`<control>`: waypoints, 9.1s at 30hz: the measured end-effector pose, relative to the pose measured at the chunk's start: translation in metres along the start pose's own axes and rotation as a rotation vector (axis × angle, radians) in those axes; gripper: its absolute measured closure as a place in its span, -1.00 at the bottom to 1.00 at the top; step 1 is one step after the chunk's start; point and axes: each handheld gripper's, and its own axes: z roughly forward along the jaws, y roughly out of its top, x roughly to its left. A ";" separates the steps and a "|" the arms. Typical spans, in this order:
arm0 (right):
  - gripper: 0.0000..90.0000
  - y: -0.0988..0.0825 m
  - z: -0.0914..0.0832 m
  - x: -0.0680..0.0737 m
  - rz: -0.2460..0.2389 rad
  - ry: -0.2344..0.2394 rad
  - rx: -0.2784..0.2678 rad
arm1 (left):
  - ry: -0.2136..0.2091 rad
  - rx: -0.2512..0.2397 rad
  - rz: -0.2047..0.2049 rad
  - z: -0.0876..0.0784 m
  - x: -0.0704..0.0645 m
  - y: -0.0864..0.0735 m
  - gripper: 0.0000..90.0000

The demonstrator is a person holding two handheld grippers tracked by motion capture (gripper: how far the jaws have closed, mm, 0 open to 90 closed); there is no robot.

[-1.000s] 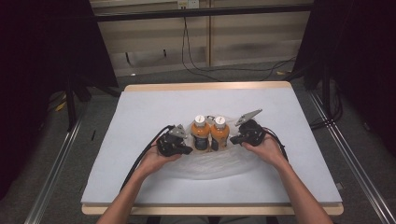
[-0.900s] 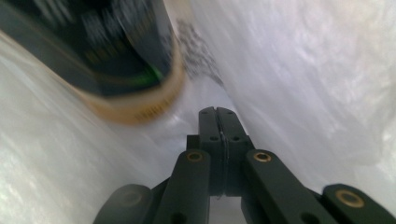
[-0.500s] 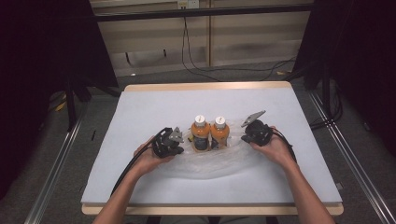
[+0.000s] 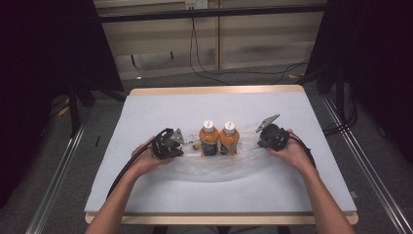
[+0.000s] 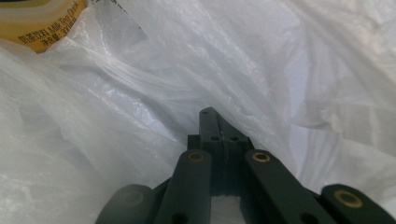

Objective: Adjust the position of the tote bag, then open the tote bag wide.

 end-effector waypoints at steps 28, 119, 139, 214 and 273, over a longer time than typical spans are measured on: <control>1.00 -0.024 -0.009 -0.021 0.022 -0.001 -0.016 | -0.024 -0.116 -0.178 -0.019 0.019 -0.060 1.00; 1.00 0.068 -0.036 0.005 0.050 0.308 -0.420 | -0.130 -0.477 -0.141 -0.024 -0.053 0.046 1.00; 1.00 0.084 0.014 -0.002 0.057 0.408 -0.318 | -0.133 -0.423 -0.144 0.017 -0.067 0.060 1.00; 1.00 0.101 0.079 -0.001 0.204 0.238 -0.210 | -0.292 -0.341 -0.017 0.028 -0.114 0.042 1.00; 1.00 0.113 0.041 -0.012 0.308 0.178 -0.375 | -0.289 -0.465 -0.124 0.008 -0.089 0.040 0.93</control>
